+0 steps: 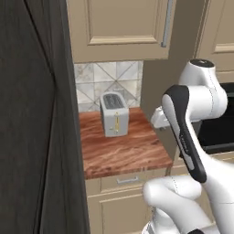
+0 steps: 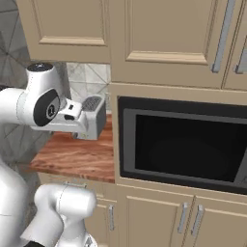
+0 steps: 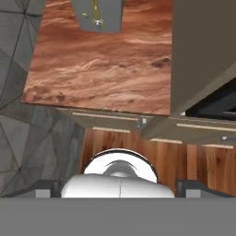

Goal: Navigate to the sink.

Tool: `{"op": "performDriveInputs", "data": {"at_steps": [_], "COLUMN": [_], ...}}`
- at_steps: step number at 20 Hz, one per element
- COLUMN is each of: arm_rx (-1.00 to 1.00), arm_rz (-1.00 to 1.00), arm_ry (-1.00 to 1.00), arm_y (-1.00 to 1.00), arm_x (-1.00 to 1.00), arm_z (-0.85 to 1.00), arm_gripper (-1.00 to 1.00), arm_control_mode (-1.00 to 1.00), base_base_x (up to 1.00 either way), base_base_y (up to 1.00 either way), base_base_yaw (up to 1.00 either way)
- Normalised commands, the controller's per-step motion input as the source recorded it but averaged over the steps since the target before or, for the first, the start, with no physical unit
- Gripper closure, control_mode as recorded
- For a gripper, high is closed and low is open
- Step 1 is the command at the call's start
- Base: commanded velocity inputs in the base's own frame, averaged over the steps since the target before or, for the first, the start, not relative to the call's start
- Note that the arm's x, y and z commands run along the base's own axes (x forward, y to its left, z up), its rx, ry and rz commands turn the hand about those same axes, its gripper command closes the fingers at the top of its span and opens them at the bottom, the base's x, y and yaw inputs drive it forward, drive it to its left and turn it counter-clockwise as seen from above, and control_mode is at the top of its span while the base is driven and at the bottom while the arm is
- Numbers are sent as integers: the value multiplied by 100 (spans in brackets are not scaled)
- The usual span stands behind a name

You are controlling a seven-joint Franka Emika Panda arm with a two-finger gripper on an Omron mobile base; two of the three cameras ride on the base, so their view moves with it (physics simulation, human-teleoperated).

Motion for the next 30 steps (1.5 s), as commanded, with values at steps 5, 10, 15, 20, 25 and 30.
{"op": "performDriveInputs", "data": {"at_steps": [5,10,15,20,25,30], "arm_rx": [0,0,0,0,0,0], "arm_rz": [0,0,0,0,0,0], "arm_ry": [0,0,0,0,0,0], "arm_y": [0,0,0,0,0,0], "arm_x": [0,0,0,0,0,0], "arm_z": [0,0,0,0,0,0], "arm_gripper": [-100,-100,-100,-100,-100,-100], "arm_control_mode": [100,100,100,100,100,100], "base_base_x": [-92,-9,0,0,0,56], "base_base_y": [-41,-44,-24,-10,-8,-14], "base_base_yaw": [-28,-83,-91,-94,-91,-64]}}
